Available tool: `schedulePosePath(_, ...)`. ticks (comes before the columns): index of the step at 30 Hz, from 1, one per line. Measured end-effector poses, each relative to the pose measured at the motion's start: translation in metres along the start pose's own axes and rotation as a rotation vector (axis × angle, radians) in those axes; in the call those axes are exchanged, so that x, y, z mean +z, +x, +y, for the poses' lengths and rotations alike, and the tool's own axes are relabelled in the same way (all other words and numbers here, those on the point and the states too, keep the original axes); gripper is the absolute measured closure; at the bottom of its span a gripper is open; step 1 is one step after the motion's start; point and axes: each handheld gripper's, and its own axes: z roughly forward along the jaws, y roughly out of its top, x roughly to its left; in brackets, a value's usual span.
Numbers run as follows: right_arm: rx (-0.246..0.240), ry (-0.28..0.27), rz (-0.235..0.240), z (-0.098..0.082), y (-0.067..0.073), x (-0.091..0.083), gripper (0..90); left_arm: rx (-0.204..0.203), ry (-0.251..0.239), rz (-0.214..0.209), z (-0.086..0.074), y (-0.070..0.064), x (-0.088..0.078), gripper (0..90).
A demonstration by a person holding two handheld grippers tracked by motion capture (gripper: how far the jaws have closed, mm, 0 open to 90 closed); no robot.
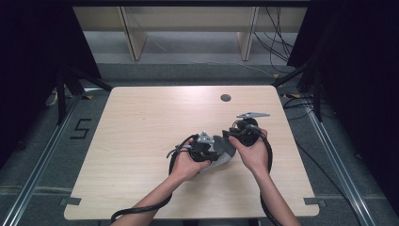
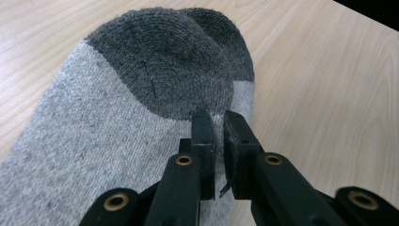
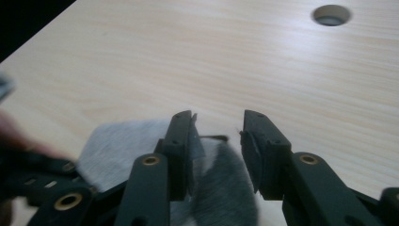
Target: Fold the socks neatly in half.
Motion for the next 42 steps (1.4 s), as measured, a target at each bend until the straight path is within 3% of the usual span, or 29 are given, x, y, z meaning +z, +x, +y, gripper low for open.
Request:
schedulePosePath(1, -0.036, 0.022, 0.002, -0.001, 0.001, 0.003, 63.5, -0.002, -0.005, -0.004, 0.000, 0.000, 0.000, 82.3)
schedulePosePath(2, -0.038, 0.056, 0.012, -0.004, 0.003, 0.007, 64.9, -0.002, -0.013, -0.001, -0.001, -0.001, 0.000, 81.2)
schedulePosePath(3, -0.058, 0.087, -0.013, -0.007, 0.003, 0.012, 70.0, -0.011, -0.025, -0.005, -0.002, -0.002, -0.001, 78.7)
schedulePosePath(4, -0.074, 0.103, -0.008, -0.010, 0.001, 0.018, 77.6, -0.002, -0.028, -0.012, -0.002, -0.003, -0.004, 75.4)
schedulePosePath(5, -0.050, 0.139, -0.004, -0.013, 0.001, 0.020, 81.9, -0.005, -0.044, -0.010, -0.003, -0.004, -0.009, 71.1)
schedulePosePath(6, -0.033, 0.149, -0.006, -0.015, -0.001, 0.022, 82.9, -0.012, -0.069, -0.014, -0.006, -0.005, -0.017, 66.7)
schedulePosePath(7, -0.033, 0.125, -0.004, -0.016, -0.005, 0.023, 83.3, -0.020, -0.085, -0.015, -0.007, -0.004, -0.023, 66.4)
schedulePosePath(8, 0.000, 0.143, -0.007, -0.015, -0.006, 0.021, 83.4, -0.040, -0.117, -0.009, -0.011, -0.002, -0.032, 67.0)
schedulePosePath(9, -0.019, 0.113, 0.001, -0.015, -0.009, 0.021, 83.4, -0.074, -0.130, 0.024, -0.015, 0.001, -0.041, 70.1)
schedulePosePath(10, -0.048, 0.101, -0.009, -0.015, -0.011, 0.020, 83.4, -0.112, -0.111, 0.076, -0.020, 0.007, -0.048, 74.1)
schedulePosePath(12, 0.007, 0.132, -0.031, -0.015, -0.009, 0.018, 83.4, -0.143, -0.063, 0.140, -0.029, 0.017, -0.054, 79.5)
schedulePosePath(14, -0.025, 0.140, -0.028, -0.015, -0.012, 0.021, 83.4, -0.150, -0.025, 0.131, -0.037, 0.020, -0.050, 80.7)
schedulePosePath(15, 0.024, 0.141, -0.033, -0.016, -0.008, 0.023, 83.4, -0.140, -0.015, 0.132, -0.040, 0.019, -0.048, 80.7)
schedulePosePath(16, -0.015, 0.143, -0.039, -0.016, -0.011, 0.024, 83.5, -0.131, -0.012, 0.142, -0.040, 0.018, -0.046, 80.8)
schedulePosePath(19, -0.035, 0.136, -0.067, -0.019, -0.016, 0.030, 83.8, -0.108, 0.031, 0.161, -0.037, 0.020, -0.042, 81.0)
schedulePosePath(23, -0.061, 0.138, -0.068, -0.023, -0.023, 0.037, 84.4, -0.098, 0.061, 0.177, -0.035, 0.029, -0.037, 81.6)
schedulePosePath(25, -0.052, 0.129, -0.064, -0.025, -0.025, 0.038, 84.5, -0.082, 0.058, 0.223, -0.032, 0.036, -0.035, 81.4)
schedulePosePath(26, -0.043, 0.124, -0.072, -0.026, -0.024, 0.039, 84.6, -0.090, 0.059, 0.232, -0.031, 0.041, -0.035, 81.3)
schedulePosePath(29, -0.076, 0.114, -0.054, -0.029, -0.025, 0.041, 84.7, -0.103, 0.061, 0.260, -0.028, 0.052, -0.033, 80.7)
schedulePosePath(30, -0.054, 0.103, -0.072, -0.031, -0.022, 0.040, 84.7, -0.107, 0.062, 0.268, -0.027, 0.054, -0.033, 80.5)
schedulePosePath(31, -0.054, 0.100, -0.050, -0.032, -0.023, 0.041, 84.7, -0.115, 0.059, 0.275, -0.027, 0.056, -0.032, 80.3)
schedulePosePath(33, -0.053, 0.086, -0.055, -0.034, -0.022, 0.041, 84.7, -0.111, 0.056, 0.291, -0.025, 0.059, -0.031, 79.5)
schedulePosePath(36, -0.049, 0.064, -0.054, -0.035, -0.021, 0.042, 84.5, -0.114, 0.060, 0.300, -0.024, 0.062, -0.032, 78.7)
schedulePosePath(38, -0.022, 0.082, -0.053, -0.034, -0.020, 0.041, 83.7, -0.110, 0.055, 0.299, -0.024, 0.062, -0.033, 77.2)
schedulePosePath(39, -0.031, 0.076, -0.046, -0.033, -0.021, 0.040, 82.5, -0.104, 0.052, 0.298, -0.024, 0.062, -0.034, 75.9)
schedulePosePath(42, -0.019, 0.059, -0.054, -0.032, -0.018, 0.037, 74.4, -0.090, 0.036, 0.300, -0.024, 0.063, -0.039, 69.7)
